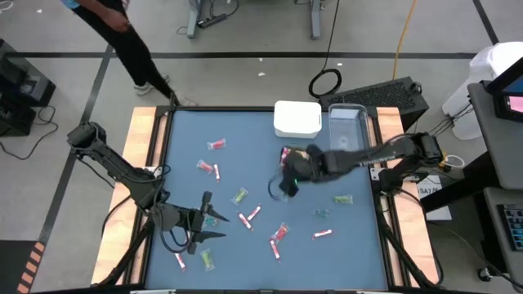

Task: Sort candy
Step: Put the center white candy into the white bin

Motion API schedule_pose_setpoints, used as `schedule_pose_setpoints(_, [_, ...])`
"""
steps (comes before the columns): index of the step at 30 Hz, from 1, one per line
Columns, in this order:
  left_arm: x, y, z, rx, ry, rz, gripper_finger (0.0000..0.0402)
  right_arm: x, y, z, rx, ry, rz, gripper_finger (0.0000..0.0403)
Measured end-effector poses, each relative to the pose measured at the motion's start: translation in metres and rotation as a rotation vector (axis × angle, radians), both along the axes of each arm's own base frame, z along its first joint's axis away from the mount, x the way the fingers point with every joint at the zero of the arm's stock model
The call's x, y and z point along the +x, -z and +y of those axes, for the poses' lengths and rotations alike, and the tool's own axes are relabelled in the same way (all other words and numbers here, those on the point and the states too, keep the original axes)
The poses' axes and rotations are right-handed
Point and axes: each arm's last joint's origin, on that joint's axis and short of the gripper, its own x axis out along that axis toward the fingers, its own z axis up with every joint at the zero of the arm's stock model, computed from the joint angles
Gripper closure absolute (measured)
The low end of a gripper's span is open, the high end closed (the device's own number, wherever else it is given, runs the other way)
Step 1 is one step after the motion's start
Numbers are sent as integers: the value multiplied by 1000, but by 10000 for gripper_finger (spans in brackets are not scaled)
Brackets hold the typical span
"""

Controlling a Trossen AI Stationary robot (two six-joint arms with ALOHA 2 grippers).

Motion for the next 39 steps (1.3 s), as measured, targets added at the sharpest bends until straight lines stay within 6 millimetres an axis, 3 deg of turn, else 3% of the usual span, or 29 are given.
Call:
schedule_pose_setpoints(9, [0,2,2,-37,-64,17,196,0,6,106,-169,-181,-234,403])
schedule_pose_setpoints(18, [7,25,-3,4,-120,112,196,-3,43,169,-201,-312,-273,403])
schedule_pose_setpoints(23, [19,54,-10,71,-115,191,196,-4,60,184,-231,-379,-240,403])
schedule_pose_setpoints(29, [33,76,-10,124,-11,254,196,-1,60,182,-231,-367,-258,403])
schedule_pose_setpoints(39, [67,106,27,102,104,371,196,2,58,182,-224,-373,-281,403])
